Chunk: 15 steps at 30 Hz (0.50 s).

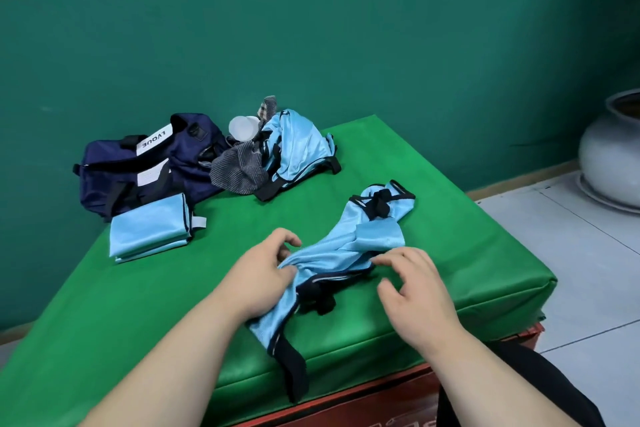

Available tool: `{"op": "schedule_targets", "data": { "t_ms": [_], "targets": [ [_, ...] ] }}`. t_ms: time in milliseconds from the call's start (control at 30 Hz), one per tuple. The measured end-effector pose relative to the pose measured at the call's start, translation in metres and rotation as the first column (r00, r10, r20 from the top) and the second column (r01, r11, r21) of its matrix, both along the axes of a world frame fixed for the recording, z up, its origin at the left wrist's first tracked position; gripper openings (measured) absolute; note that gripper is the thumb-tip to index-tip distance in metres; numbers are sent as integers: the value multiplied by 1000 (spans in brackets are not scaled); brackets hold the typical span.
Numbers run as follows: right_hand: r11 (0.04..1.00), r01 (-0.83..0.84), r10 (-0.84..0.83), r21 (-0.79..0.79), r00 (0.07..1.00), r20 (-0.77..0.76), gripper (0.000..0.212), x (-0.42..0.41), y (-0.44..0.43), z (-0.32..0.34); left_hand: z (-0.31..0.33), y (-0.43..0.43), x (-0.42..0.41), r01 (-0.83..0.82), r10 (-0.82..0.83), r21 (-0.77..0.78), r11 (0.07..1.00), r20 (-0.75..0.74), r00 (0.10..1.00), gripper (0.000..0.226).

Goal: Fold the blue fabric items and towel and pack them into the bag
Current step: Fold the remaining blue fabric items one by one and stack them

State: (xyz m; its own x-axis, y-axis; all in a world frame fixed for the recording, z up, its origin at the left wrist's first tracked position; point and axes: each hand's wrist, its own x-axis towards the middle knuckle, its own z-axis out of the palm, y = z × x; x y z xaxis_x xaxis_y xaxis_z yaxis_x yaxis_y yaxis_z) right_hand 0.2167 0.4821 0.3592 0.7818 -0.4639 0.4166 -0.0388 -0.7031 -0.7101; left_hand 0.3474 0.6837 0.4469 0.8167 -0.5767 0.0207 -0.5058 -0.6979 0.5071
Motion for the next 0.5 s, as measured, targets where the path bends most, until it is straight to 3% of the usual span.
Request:
{"op": "schedule_targets", "data": {
  "t_ms": [100,200,333,500],
  "targets": [
    [999,-37,36,-7,998,-57,45,2,6,-1,-9,22,9,-116,109,168,979,50,993,31],
    [998,-64,63,-12,995,-78,49,3,14,-2,-20,28,0,-143,120,151,978,152,981,37],
    [998,-63,62,-1,993,-101,51,7,20,-3,-32,12,-26,-7,-25,102,995,312,950,33],
    [999,-41,43,18,995,-94,52,15,23,-5,-51,-17,-37,90,-192,242,966,440,877,36]
  ]
}}
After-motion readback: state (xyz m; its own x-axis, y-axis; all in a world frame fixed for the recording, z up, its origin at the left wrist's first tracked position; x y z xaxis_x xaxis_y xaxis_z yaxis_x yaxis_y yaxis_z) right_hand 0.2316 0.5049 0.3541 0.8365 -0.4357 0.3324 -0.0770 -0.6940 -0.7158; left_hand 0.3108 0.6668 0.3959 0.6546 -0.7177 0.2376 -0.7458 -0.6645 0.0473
